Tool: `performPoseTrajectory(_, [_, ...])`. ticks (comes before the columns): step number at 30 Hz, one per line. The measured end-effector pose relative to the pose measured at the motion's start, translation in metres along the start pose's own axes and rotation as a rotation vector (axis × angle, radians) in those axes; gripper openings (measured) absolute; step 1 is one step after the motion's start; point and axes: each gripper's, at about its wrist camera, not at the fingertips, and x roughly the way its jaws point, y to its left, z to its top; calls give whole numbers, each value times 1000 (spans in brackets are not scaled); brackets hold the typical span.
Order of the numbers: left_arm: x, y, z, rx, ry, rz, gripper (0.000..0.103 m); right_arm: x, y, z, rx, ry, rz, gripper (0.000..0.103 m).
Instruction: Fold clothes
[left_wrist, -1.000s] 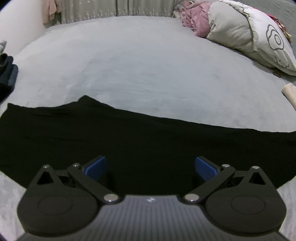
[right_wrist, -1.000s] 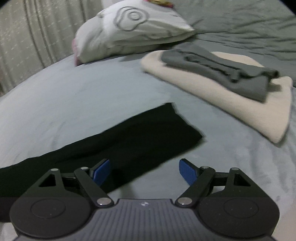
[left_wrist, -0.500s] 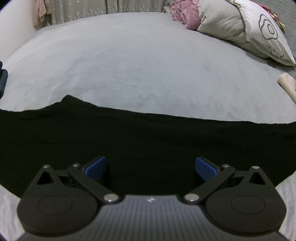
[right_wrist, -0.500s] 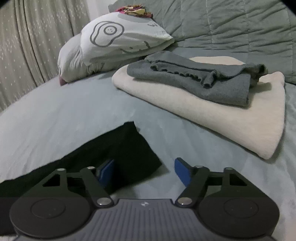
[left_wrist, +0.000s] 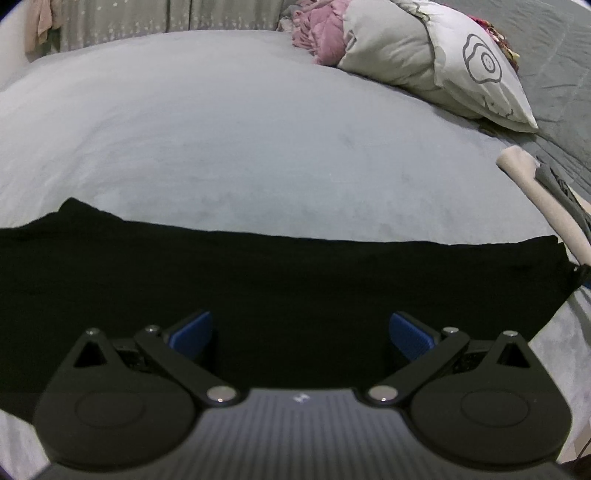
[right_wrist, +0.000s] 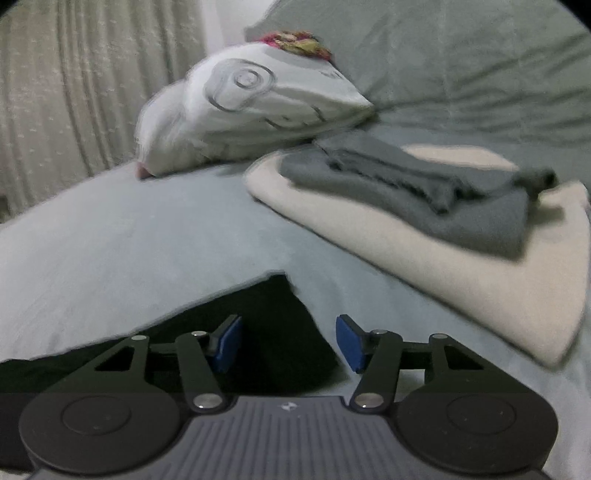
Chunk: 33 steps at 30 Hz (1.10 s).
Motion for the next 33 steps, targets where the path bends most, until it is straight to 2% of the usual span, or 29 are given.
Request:
performPoseTrajectory(2, [0, 0, 1, -2, -4, -23, 102, 4, 4, 10, 8, -1, 36, 43])
performPoseTrajectory(7, [0, -4, -1, 7, -23, -66, 102, 23, 8, 19, 15, 18, 14, 40])
performPoseTrajectory(8, [2, -4, 0, 10, -22, -66, 102, 27, 7, 20, 19, 31, 2, 37])
performPoseTrajectory(9, [3, -5, 0, 13, -18, -65, 102, 32, 7, 21, 22, 46, -10, 27])
performPoseTrajectory(10, [6, -6, 0, 15, -9, -65, 102, 34, 5, 20, 30, 55, -17, 12])
performPoseTrajectory(12, [10, -7, 1, 16, 0, -66, 102, 38, 2, 18, 50, 67, -27, 6])
performPoseTrajectory(15, [15, -8, 3, 21, 3, -77, 102, 30, -3, 17, 80, -7, -8, 2])
performPoseTrajectory(20, [20, -11, 5, 27, -18, -101, 102, 19, -7, 20, 74, -108, -1, 2])
performPoseTrajectory(24, [25, -13, 4, 42, -27, -99, 102, 29, -8, 22, 65, -77, -3, 2])
performPoseTrajectory(26, [27, -16, 3, 55, -34, -93, 102, 44, -8, 20, 60, -14, -21, 7])
performPoseTrajectory(28, [28, -18, 2, 73, -37, -86, 102, 45, -10, 19, 73, -6, -43, 28])
performPoseTrajectory(29, [29, -20, 1, 84, -36, -80, 102, 45, -10, 19, 82, -8, -55, 32])
performPoseTrajectory(33, [29, -23, 1, 110, -42, -68, 102, 23, -11, 26, 93, -75, -45, 36])
